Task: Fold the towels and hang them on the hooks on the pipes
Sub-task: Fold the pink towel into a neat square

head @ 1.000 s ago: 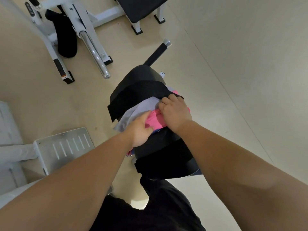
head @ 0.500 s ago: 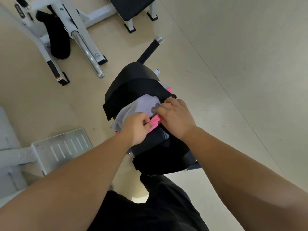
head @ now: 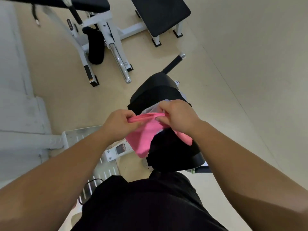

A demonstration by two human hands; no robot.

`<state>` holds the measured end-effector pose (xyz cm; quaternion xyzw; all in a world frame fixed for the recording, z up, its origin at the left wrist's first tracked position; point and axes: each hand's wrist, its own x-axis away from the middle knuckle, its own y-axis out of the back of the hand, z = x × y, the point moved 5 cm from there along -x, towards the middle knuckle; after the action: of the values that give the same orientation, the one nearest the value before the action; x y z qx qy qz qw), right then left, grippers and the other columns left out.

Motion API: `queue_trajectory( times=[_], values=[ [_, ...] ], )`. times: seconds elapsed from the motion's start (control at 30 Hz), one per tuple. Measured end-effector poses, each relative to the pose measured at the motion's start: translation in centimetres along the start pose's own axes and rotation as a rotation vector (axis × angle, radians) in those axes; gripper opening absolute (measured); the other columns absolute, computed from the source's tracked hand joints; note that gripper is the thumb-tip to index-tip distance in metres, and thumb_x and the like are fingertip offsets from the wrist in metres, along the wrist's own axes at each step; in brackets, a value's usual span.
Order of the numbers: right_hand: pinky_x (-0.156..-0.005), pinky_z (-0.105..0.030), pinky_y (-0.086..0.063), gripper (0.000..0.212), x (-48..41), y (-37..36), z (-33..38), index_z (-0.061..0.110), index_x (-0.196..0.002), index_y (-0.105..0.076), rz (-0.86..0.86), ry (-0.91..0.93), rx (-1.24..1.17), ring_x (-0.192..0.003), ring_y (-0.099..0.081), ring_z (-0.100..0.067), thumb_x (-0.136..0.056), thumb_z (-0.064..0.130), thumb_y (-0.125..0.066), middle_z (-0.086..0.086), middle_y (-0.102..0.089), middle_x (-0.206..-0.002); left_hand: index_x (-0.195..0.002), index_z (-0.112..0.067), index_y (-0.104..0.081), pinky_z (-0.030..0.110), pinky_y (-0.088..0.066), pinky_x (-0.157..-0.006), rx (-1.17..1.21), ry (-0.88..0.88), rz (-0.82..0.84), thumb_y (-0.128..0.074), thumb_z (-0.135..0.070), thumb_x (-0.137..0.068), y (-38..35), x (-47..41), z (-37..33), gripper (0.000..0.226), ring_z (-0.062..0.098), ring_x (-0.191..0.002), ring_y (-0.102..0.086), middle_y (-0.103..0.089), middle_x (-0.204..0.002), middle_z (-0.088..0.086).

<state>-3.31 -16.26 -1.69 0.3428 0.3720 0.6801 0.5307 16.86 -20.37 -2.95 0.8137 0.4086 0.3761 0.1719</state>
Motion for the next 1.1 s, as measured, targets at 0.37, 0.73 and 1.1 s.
queue_trajectory(
  times=[0.37, 0.73, 1.1],
  values=[
    [-0.065, -0.026, -0.051, 0.015, -7.5, -1.6, 12.2, 0.029, -0.095, -0.066, 0.161, 0.177, -0.345, -0.069, -0.061, -0.004, -0.092, 0.044, -0.067, 0.014, -0.064, -0.075, -0.084, -0.002, -0.071, 0.017, -0.041, -0.059, 0.23, 0.125, -0.36, -0.054, -0.018, -0.104, 11.0, 10.3, 5.9, 0.031, 0.005, -0.059, -0.049, -0.06, -0.07, 0.005],
    [-0.079, -0.038, -0.053, 0.013, -7.8, -8.6, 27.8, 0.023, -0.089, -0.075, 0.31, 0.378, -0.388, -0.084, -0.064, -0.014, -0.095, 0.029, -0.065, 0.008, -0.071, -0.085, -0.076, 0.008, -0.049, 0.011, -0.028, -0.039, 0.465, 0.319, -0.627, -0.065, -0.019, -0.099, 12.1, 26.9, 17.2, 0.038, 0.002, -0.035, -0.031, -0.037, -0.048, -0.012],
    [-0.069, -0.02, -0.04, 0.014, -2.2, -14.1, 42.9, 0.023, -0.089, -0.074, 0.058, 0.353, -0.36, -0.076, -0.057, -0.005, -0.096, 0.027, -0.062, 0.013, -0.068, -0.081, -0.078, -0.003, -0.062, 0.037, -0.043, -0.061, 0.479, 0.51, -0.694, -0.077, -0.028, -0.089, 5.5, 47.0, 34.1, 0.031, 0.025, -0.062, -0.051, -0.06, -0.068, 0.007]
  ],
)
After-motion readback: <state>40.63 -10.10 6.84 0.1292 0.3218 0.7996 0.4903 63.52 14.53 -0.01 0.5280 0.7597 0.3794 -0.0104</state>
